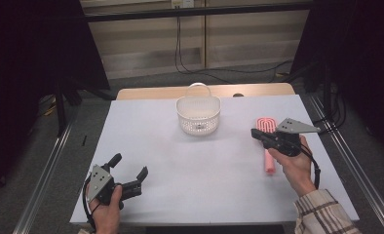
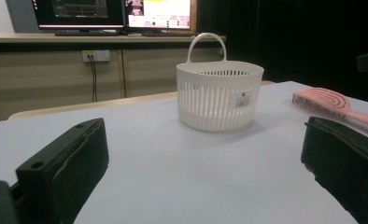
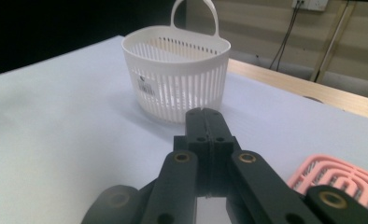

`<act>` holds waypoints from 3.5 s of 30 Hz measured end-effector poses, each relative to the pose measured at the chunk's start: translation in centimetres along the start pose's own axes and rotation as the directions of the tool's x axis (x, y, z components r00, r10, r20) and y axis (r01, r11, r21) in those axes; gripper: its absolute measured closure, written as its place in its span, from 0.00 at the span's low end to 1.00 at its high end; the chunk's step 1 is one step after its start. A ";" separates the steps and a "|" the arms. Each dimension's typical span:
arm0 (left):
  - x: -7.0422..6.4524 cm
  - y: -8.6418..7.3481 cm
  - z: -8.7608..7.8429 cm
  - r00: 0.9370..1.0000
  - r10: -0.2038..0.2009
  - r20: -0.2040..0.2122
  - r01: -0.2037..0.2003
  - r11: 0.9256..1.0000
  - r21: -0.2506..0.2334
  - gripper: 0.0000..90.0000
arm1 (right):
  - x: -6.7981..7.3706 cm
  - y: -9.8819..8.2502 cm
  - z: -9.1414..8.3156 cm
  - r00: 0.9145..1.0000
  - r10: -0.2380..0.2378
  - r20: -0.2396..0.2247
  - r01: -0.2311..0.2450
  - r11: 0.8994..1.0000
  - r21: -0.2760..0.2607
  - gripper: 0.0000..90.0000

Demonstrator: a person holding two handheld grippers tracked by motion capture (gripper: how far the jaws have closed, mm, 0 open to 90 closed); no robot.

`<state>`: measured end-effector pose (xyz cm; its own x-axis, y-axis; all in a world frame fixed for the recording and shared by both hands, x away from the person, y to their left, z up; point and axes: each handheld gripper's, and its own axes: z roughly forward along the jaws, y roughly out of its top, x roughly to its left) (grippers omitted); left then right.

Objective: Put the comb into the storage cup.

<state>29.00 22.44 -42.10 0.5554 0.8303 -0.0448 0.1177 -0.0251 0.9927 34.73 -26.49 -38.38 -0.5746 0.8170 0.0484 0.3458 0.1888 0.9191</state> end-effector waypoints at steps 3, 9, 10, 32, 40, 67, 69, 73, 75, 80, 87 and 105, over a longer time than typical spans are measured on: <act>0.1 0.0 0.0 1.000 0.008 -0.005 -0.008 1.000 0.004 0.01 | 0.0 0.1 0.1 1.000 0.011 -0.002 -0.011 0.999 0.035 1.00; 0.1 0.0 0.0 1.000 0.008 -0.002 -0.008 1.000 0.003 0.01 | -0.3 0.1 0.5 0.999 0.038 0.007 -0.038 0.985 0.169 1.00; 0.0 0.0 0.0 1.000 0.006 -0.002 -0.006 1.000 0.002 0.01 | -0.3 0.0 0.5 0.999 0.047 0.007 -0.048 0.983 0.178 1.00; 0.2 0.0 -0.2 1.000 0.011 -0.002 -0.011 1.000 0.000 0.01 | -0.4 -1.6 2.3 0.989 0.142 -0.046 -0.106 0.887 0.450 1.00; 0.1 0.0 -0.1 1.000 0.014 -0.001 -0.014 1.000 0.003 0.01 | -0.6 -2.5 2.5 0.986 0.163 -0.034 -0.124 0.855 0.503 1.00; 0.1 0.1 -0.2 1.000 0.010 0.015 -0.010 1.000 -0.019 0.01 | -1.5 -4.3 1.7 0.984 0.177 -0.004 -0.143 0.805 0.576 1.00; 0.1 0.1 -0.2 1.000 0.018 0.012 -0.018 1.000 -0.015 0.01 | -1.3 -4.3 1.5 0.985 0.173 -0.003 -0.140 0.807 0.574 1.00; 0.1 0.1 -0.2 1.000 0.018 0.005 -0.018 1.000 -0.011 0.01 | -1.4 -4.5 1.1 0.986 0.168 -0.004 -0.135 0.807 0.575 1.00; 0.1 0.1 -0.2 1.000 0.020 0.004 -0.020 1.000 -0.012 0.01 | -1.5 -4.6 0.9 0.985 0.171 0.000 -0.140 0.806 0.575 1.00; 0.1 0.0 -0.1 1.000 0.008 0.015 -0.008 1.000 -0.009 0.01 | -1.5 -4.7 0.7 0.986 0.168 -0.005 -0.135 0.808 0.574 1.00; 0.1 0.0 -0.2 1.000 0.009 0.016 -0.009 1.000 -0.008 0.01 | -1.5 -4.8 0.3 0.987 0.161 -0.006 -0.128 0.806 0.577 1.00; 0.2 0.0 -0.1 1.000 -0.010 0.015 0.010 1.000 0.007 0.01 | -2.6 -5.4 -1.0 0.986 0.167 0.025 -0.151 0.802 0.577 1.00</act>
<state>28.97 22.66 -42.12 0.5669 0.8218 -0.0569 0.1295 -0.0207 0.9914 33.63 -30.17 -43.07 -0.4896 0.8506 0.1916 0.7925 0.3426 0.5045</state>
